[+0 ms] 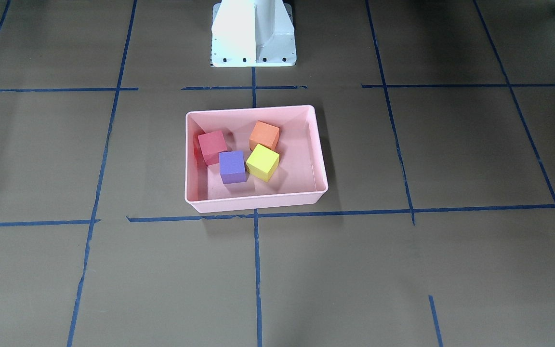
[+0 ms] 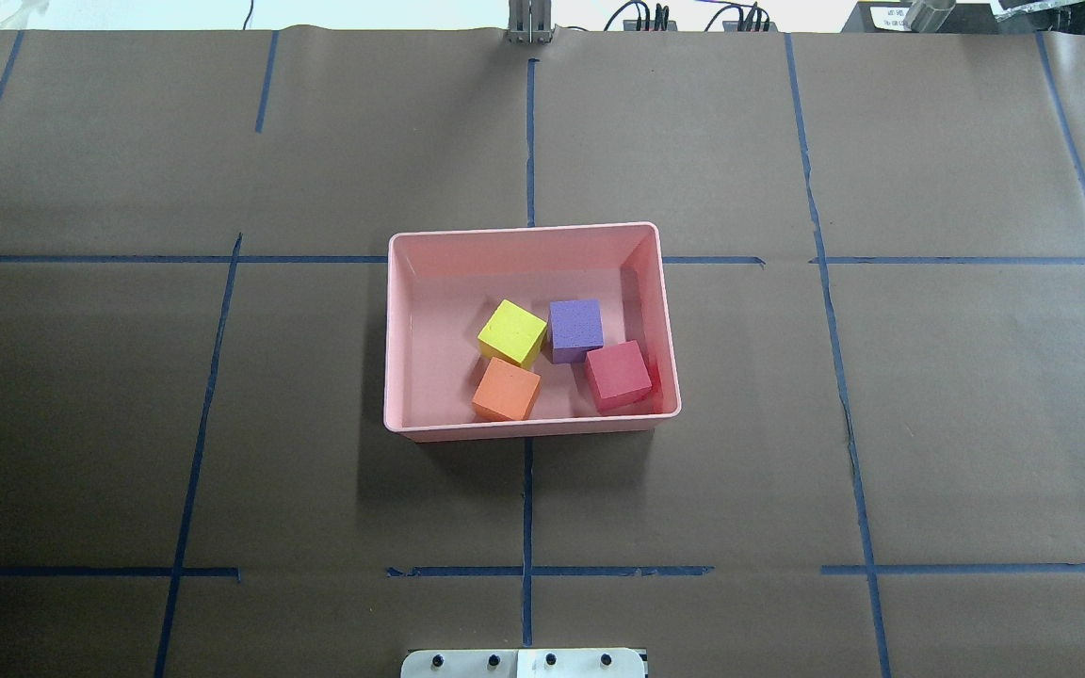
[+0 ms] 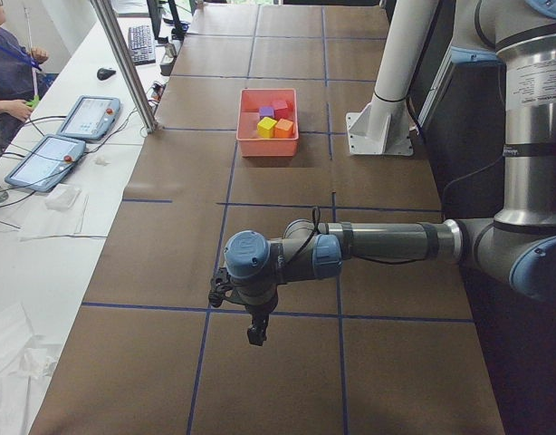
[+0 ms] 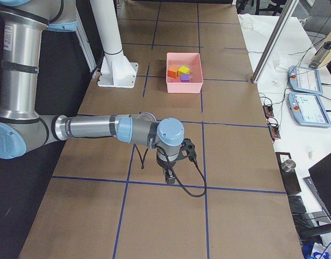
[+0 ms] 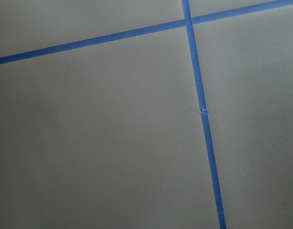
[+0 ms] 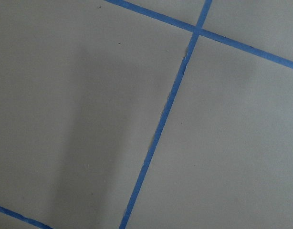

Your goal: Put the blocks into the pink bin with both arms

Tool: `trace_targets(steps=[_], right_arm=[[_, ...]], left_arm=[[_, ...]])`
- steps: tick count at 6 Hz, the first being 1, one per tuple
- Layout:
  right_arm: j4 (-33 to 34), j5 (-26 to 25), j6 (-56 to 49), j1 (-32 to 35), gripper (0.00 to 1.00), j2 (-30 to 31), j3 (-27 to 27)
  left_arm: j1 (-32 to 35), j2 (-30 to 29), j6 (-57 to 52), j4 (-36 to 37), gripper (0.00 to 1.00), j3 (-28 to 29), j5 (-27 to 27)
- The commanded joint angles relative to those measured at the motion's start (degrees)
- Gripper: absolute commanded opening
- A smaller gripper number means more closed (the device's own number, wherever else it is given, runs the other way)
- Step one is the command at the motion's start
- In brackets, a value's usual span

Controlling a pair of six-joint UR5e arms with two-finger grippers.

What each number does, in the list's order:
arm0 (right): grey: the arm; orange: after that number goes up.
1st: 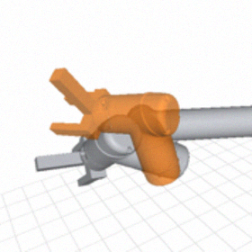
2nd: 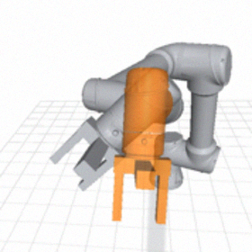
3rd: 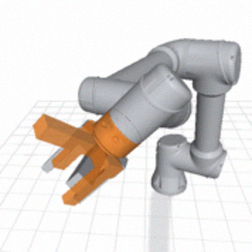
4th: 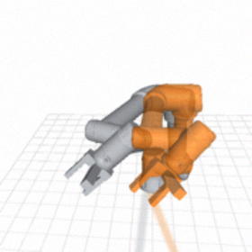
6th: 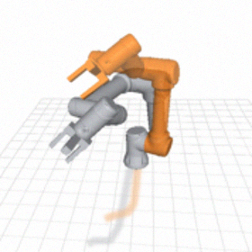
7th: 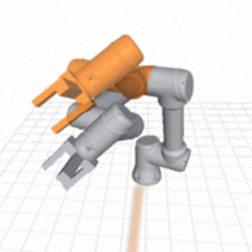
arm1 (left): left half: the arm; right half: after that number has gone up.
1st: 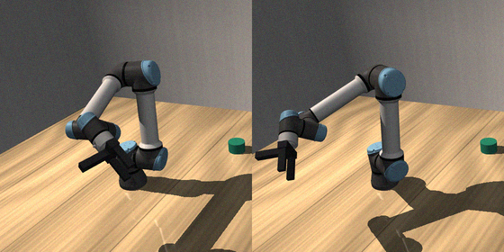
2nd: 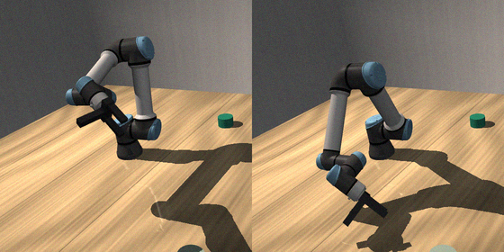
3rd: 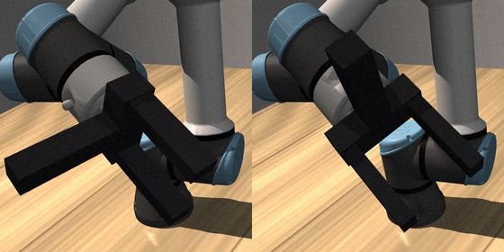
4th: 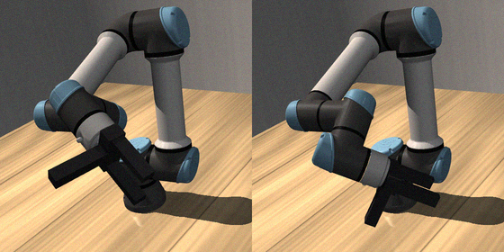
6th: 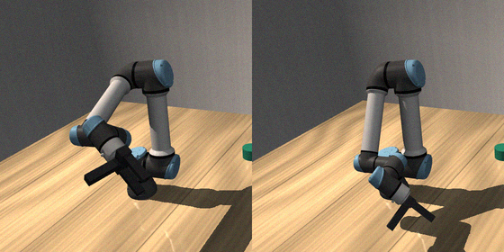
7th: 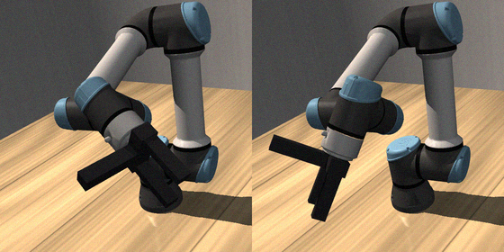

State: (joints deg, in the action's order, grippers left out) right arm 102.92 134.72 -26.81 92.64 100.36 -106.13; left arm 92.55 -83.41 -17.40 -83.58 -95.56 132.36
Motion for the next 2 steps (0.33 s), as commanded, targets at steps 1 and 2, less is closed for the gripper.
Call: trace_targets(steps=[1, 2], right_arm=[[0.00, 0.02, 0.01, 0.00, 1.00, -0.07, -0.13], [0.00, 0.02, 0.01, 0.09, 1.00, -0.07, -0.13]], left_arm=[[-0.09, 0.00, 0.00, 0.00, 1.00, 0.11, 0.00], [-0.09, 0.00, 0.00, 0.00, 1.00, 0.11, 0.00]])
